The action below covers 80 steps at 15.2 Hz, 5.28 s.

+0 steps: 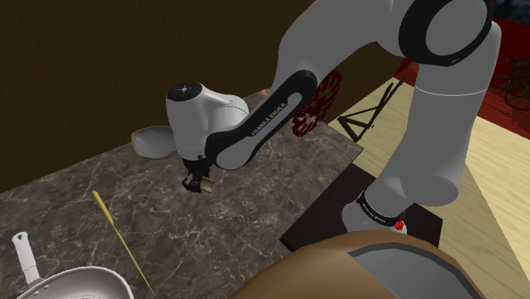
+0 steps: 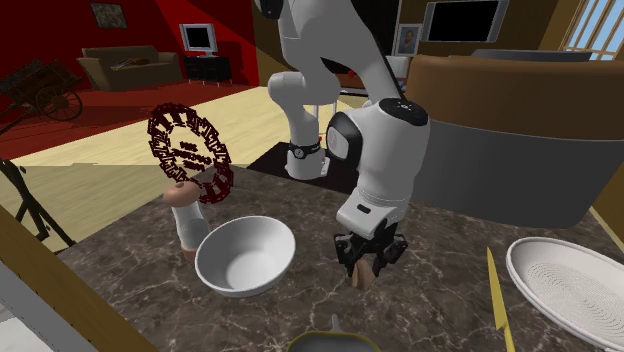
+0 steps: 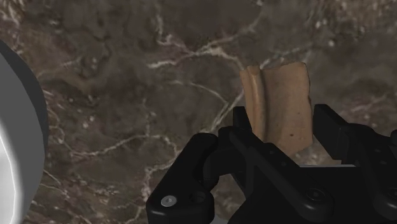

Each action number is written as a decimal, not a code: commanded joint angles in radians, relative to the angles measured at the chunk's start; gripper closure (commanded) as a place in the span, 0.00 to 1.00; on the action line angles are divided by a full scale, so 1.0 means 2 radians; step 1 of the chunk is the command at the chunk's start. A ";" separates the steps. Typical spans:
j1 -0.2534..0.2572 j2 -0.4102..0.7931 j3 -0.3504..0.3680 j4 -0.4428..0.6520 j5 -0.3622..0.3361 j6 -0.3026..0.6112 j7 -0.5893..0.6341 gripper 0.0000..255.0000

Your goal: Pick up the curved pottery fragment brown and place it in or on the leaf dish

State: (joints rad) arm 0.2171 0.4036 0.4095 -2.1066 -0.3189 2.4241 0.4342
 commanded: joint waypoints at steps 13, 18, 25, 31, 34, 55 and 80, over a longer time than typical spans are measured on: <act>-0.009 -0.031 0.013 0.002 0.022 -0.030 -0.016 1.00; -0.015 -0.056 0.021 0.007 0.040 -0.057 -0.029 1.00; -0.021 -0.087 0.029 0.019 0.063 -0.095 -0.045 1.00; -0.022 -0.047 0.020 0.090 0.049 -0.131 -0.057 1.00; -0.018 0.003 0.008 0.164 0.033 -0.157 -0.067 1.00; 0.028 0.261 -0.037 0.530 -0.010 -0.261 -0.122 1.00; 0.033 0.252 -0.034 0.555 -0.006 -0.294 -0.126 0.00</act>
State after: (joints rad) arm 0.2823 0.9067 0.3406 -1.0006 -0.3315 1.8376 0.1831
